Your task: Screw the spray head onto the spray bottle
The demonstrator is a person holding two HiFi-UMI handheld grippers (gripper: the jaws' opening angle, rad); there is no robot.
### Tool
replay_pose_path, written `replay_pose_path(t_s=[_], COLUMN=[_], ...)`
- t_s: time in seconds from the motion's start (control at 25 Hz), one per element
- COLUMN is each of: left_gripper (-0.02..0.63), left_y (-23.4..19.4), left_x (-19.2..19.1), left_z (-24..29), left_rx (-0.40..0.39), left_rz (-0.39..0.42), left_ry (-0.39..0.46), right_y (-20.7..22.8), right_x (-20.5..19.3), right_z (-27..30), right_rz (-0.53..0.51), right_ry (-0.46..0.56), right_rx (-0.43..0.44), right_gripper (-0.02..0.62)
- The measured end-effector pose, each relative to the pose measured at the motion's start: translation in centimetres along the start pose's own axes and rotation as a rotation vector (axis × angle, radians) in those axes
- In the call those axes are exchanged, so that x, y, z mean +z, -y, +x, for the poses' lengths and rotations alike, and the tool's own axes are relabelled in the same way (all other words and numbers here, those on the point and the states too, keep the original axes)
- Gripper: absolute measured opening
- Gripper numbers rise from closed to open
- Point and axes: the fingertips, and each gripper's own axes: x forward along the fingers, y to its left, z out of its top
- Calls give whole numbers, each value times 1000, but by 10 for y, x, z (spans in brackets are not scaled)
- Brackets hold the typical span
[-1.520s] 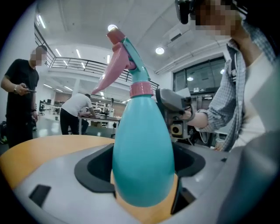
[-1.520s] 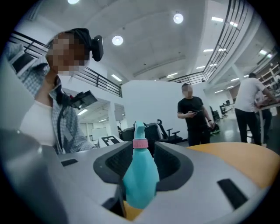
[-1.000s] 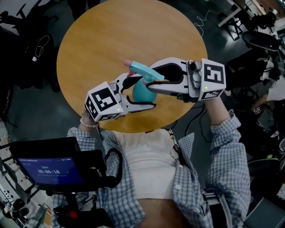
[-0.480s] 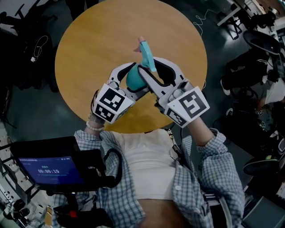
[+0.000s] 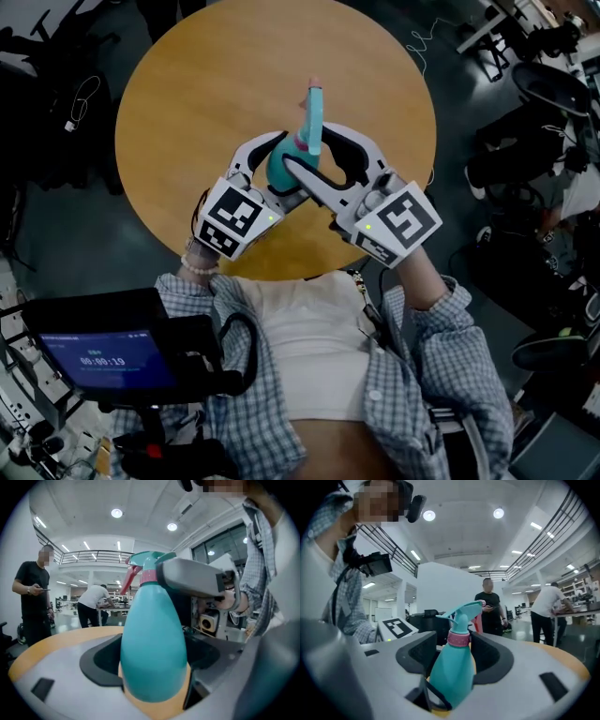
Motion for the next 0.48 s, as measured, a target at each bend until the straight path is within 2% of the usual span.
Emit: replay_pose_path(t_s=[0.12, 0.28, 0.36, 0.44, 0.48], left_gripper=[410, 410, 410, 410, 410], left_y=[10, 8, 2, 0, -1], left_x=[5, 9, 7, 6, 4], left_z=[-4, -4, -1, 1, 1], left_rx=[-101, -237, -265, -254, -236], left_rz=[-59, -113, -122, -123, -116], left_ry=[25, 56, 60, 53, 44], right_y=[-5, 14, 20, 19, 17], right_x=[5, 12, 12, 11, 10], right_z=[-9, 0, 8, 9, 8], right_rz=[7, 79, 92, 84, 71], right_ry=[-7, 6, -6, -22, -32], right_rx=[148, 238, 271, 283, 275], right_gripper=[204, 204, 186, 127, 126])
